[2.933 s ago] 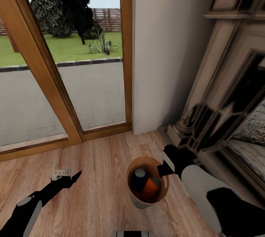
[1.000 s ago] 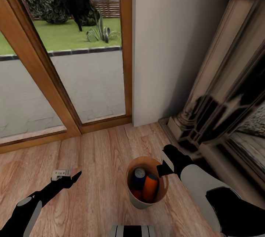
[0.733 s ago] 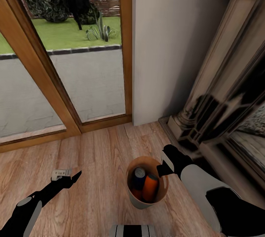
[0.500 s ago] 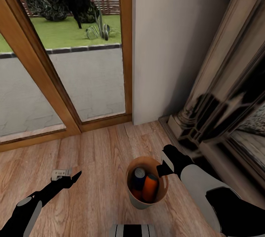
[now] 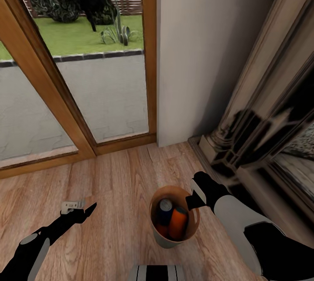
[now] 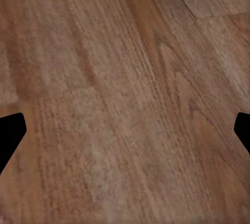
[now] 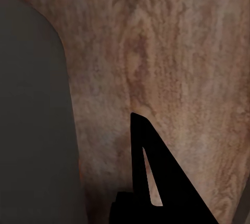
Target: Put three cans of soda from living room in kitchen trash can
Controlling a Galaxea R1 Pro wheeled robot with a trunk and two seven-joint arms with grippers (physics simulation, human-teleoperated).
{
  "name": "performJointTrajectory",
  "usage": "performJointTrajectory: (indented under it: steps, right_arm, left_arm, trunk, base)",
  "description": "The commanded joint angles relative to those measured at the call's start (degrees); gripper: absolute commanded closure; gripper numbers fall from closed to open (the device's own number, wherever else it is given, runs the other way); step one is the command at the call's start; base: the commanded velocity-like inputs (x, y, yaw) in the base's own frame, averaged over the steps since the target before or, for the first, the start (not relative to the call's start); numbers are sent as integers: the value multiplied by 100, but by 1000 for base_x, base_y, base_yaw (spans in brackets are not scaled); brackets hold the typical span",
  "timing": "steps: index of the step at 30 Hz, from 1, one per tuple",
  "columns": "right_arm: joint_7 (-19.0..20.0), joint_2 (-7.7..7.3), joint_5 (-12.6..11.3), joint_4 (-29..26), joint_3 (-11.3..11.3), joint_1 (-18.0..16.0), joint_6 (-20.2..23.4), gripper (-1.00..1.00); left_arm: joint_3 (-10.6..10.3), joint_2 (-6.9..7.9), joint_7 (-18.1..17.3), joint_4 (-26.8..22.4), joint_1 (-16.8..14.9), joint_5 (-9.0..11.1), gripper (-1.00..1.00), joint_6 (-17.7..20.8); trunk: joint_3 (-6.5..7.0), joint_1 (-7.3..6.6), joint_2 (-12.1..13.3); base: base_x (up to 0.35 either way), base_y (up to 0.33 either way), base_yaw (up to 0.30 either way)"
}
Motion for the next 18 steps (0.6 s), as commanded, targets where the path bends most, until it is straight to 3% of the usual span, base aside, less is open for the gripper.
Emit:
performJointTrajectory:
  steps: [1, 18]
  right_arm:
    - [0, 3, -133, 1, -13, -3, 0, 100]
    - [0, 6, -133, 1, -13, 0, 0, 100]
  left_arm:
    - [0, 0, 0, 0, -1, 0, -100, -1]
    - [0, 0, -1, 4, 1, 0, -100, -2]
  trunk:
    - [0, 0, 0]
    - [-44, 5, -3]
  base:
    - [0, 0, 0]
    - [0, 0, 0]
